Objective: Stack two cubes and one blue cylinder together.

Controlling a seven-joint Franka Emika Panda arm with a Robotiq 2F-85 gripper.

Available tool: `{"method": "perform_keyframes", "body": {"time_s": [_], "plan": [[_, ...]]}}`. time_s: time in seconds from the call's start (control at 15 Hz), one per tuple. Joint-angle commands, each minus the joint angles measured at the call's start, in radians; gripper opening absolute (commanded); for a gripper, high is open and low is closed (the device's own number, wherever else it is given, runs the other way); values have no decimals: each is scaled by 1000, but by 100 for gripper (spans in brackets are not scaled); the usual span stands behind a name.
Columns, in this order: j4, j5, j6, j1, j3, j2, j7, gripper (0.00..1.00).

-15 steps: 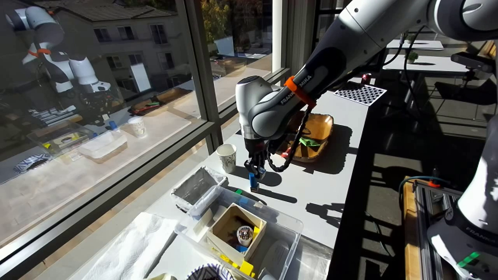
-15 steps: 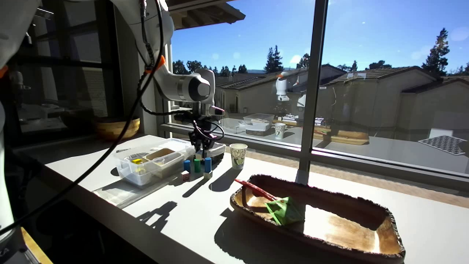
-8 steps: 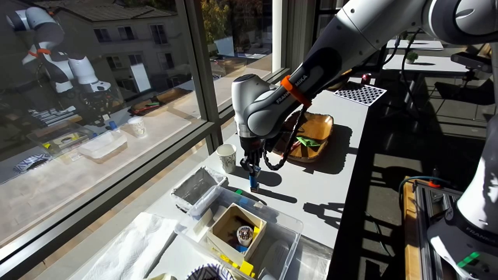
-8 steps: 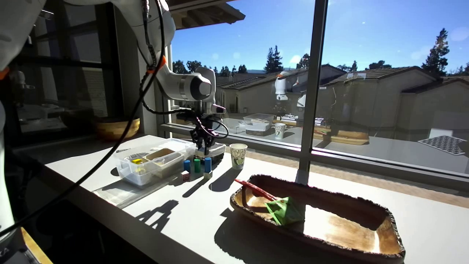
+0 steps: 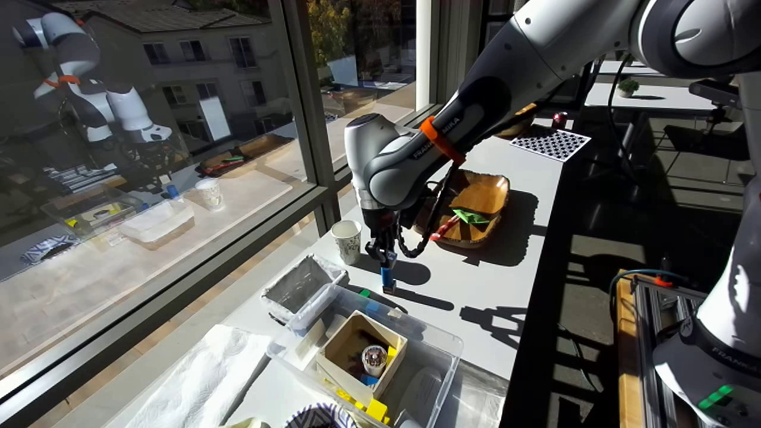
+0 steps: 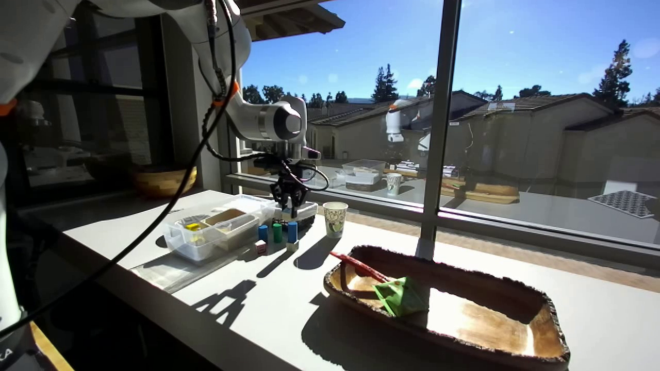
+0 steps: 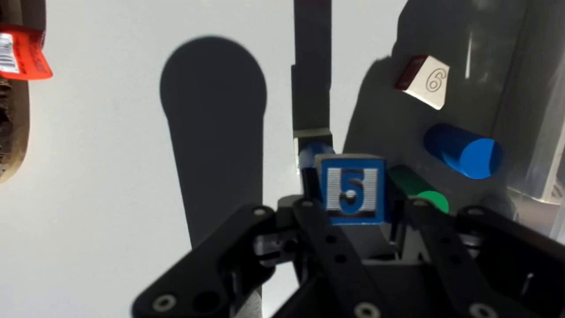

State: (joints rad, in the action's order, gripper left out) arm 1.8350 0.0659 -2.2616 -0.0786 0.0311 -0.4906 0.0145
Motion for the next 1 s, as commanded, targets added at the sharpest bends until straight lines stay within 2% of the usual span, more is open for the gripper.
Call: {"method": "perform_keyframes", "body": {"time_s": [0.0, 0.93], "plan": [[-57, 32, 65, -8, -6, -35, -12, 8], [-138, 39, 88, -5, -3, -102, -52, 8]]}}
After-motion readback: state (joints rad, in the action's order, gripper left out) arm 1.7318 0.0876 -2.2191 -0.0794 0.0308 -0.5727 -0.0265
